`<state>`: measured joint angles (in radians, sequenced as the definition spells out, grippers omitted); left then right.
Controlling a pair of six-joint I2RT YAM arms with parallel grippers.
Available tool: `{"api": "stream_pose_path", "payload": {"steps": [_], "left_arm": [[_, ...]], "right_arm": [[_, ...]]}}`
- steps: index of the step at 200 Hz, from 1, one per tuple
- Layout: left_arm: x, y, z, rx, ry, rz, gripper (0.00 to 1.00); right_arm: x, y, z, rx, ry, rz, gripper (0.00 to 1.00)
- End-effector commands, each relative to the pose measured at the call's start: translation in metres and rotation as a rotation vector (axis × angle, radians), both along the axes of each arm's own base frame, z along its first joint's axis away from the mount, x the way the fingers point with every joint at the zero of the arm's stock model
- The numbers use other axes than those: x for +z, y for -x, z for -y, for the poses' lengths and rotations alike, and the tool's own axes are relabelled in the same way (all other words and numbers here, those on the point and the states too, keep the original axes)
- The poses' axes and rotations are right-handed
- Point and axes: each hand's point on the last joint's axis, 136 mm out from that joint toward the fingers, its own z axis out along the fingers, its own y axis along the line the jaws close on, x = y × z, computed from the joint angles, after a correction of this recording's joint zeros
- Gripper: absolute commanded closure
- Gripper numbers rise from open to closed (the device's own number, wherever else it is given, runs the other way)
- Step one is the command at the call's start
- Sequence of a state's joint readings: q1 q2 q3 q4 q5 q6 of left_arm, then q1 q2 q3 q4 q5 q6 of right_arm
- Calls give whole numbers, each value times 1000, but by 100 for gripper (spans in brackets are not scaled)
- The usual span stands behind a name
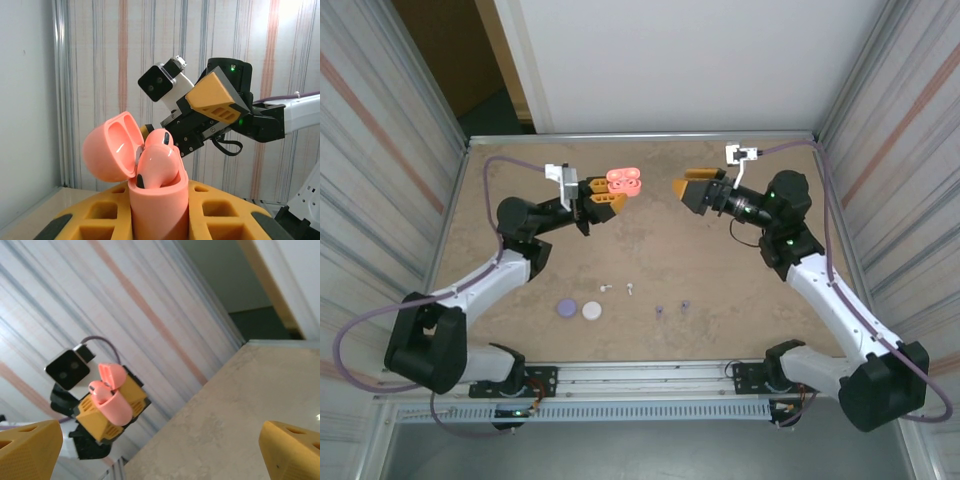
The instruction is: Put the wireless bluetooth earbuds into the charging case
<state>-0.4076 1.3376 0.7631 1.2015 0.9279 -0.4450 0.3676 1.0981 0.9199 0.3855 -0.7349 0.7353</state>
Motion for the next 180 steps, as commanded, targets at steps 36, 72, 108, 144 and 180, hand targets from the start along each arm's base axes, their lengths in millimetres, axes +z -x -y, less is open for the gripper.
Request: {"api": "stream_pose_path", "payload": {"steps": [36, 72, 108, 144, 180], "left_arm": [[9, 9, 4, -63, 36, 60, 100], [8, 10, 5, -72, 34, 70, 100], [6, 13, 8, -88, 22, 72, 100], [4, 10, 9, -85, 11, 70, 100], [2, 9, 11, -88, 2, 65, 100]], "right_arm": [[28, 19, -27, 96, 33, 115, 0], [28, 13, -40, 116, 44, 110, 0], [28, 12, -52, 161, 46, 105, 0], [30, 16, -60, 191, 41, 116, 0], [32, 18, -70, 234, 40, 120, 0]]}}
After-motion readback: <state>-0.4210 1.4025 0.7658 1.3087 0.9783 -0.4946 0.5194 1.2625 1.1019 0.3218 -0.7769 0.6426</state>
